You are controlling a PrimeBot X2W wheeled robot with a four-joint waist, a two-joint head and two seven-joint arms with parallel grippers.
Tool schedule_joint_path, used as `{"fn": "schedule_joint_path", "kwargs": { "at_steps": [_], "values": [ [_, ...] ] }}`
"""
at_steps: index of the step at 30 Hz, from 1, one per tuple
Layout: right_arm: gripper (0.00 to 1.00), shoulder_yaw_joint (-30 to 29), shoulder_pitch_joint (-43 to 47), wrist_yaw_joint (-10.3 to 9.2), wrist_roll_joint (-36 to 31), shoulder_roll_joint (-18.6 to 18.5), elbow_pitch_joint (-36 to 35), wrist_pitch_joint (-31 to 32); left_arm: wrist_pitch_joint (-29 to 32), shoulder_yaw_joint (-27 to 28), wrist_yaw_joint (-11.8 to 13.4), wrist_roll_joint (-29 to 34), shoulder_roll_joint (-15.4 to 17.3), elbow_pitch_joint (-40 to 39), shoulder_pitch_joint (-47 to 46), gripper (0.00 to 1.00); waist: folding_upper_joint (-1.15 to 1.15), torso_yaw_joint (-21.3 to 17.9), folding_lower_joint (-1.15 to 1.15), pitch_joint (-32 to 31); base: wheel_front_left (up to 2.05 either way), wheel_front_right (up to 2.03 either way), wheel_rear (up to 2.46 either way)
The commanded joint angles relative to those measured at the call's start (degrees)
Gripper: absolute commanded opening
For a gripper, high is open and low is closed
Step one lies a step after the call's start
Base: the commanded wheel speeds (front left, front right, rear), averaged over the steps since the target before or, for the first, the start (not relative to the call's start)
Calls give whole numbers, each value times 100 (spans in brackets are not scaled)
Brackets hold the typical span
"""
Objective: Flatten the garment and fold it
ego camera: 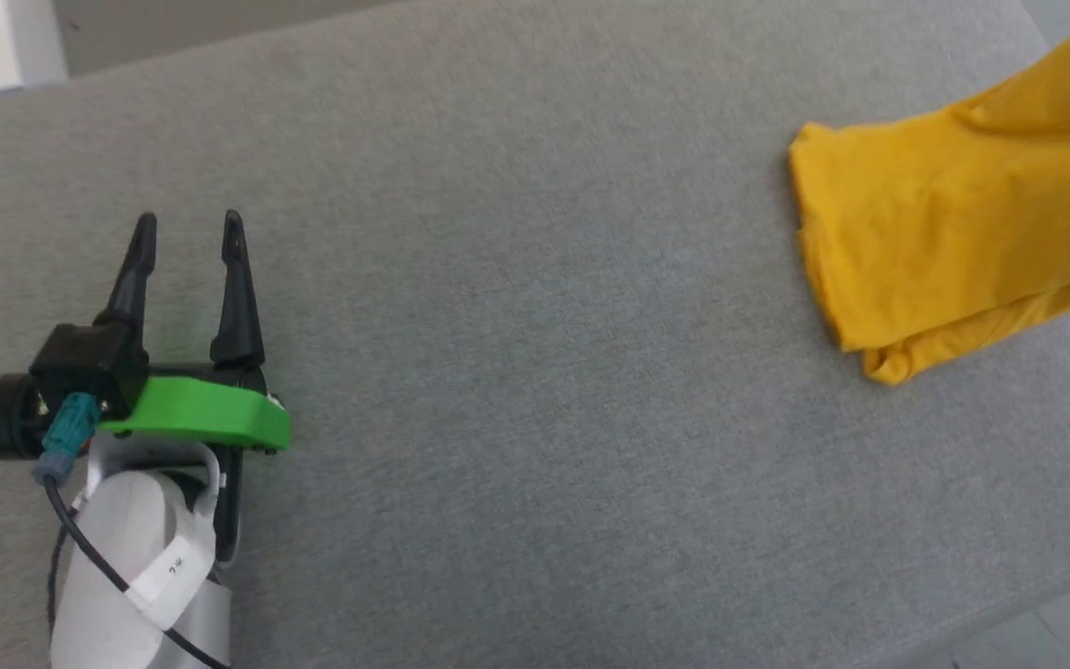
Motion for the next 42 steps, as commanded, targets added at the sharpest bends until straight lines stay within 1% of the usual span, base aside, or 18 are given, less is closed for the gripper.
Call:
{"fn": "schedule_joint_path", "kwargs": {
  "at_steps": [1, 5, 8, 9, 13, 17, 18, 19, 21, 25, 27, 31, 37, 42],
  "values": [
    [0, -181, -158, -12, -102, 81, 173, -213, 66, -5, 23, 93, 87, -103, -109, 100, 0, -413, -1, 610, 0, 0, 0],
    [0, -630, -340, -12, -366, 242, 674, -848, 288, -30, 26, 143, 202, -391, -145, 100, 0, -358, -1, 866, 0, 0, 0],
    [0, -1011, -513, -12, -600, 375, 1002, -1207, 427, -45, 24, 170, 279, -580, -159, 100, 0, -285, -1, 1035, 0, 0, 0],
    [0, -1560, -687, -12, -919, 549, 1326, -1387, 531, -50, 34, 182, 334, -763, -169, 100, 0, -202, -1, 1183, 0, 0, 0],
    [0, -2063, -790, -12, -1269, 756, 1653, -1590, 601, -80, 41, 174, 360, -892, -179, 100, 0, -80, -1, 1275, 0, 0, 0],
    [0, -2640, -822, -12, -1555, 944, 1902, -1696, 584, -116, 57, 154, 345, -878, -145, 100, 0, 7, -1, 1203, 0, 0, 0],
    [49, -2785, -797, -12, -1665, 983, 1948, -1712, 560, -129, 63, 143, 327, -848, -130, 100, 0, 32, -1, 1143, 0, 0, 0],
    [100, -2909, -775, -12, -1737, 1023, 1998, -1691, 531, -139, 68, 133, 312, -811, -113, 100, 0, 50, -1, 1075, 0, 0, 0],
    [100, -3140, -711, -12, -1867, 1105, 2045, -1738, 456, -165, 77, 96, 261, -703, -64, 100, 0, 101, -1, 895, 0, 0, 0],
    [100, -3397, -521, -12, -1936, 1212, 2000, -2118, 214, -225, 82, -18, 105, -364, 53, 100, 0, 264, -1, 361, 0, 0, 0],
    [100, -3526, -391, -12, -1815, 1312, 1955, -2332, 105, -259, 87, -77, 19, -163, 144, 100, 0, 366, -1, 43, 0, 0, 0],
    [100, -3589, -31, -12, -1470, 1508, 1750, -2763, -68, -332, 105, -192, -133, 192, 327, 100, 0, 624, -1, -556, 0, 0, 0],
    [100, -3357, 694, -12, -830, 1989, 1052, -3008, -198, -400, 144, -329, -260, 554, 605, 100, 0, 1010, -1, -1237, 0, 0, 0],
    [100, -3069, 1466, -12, -304, 2408, 115, -3033, -250, -558, 130, -416, -344, 770, 713, 100, 0, 1421, -1, -1613, 0, 0, 0]
  ]
}}
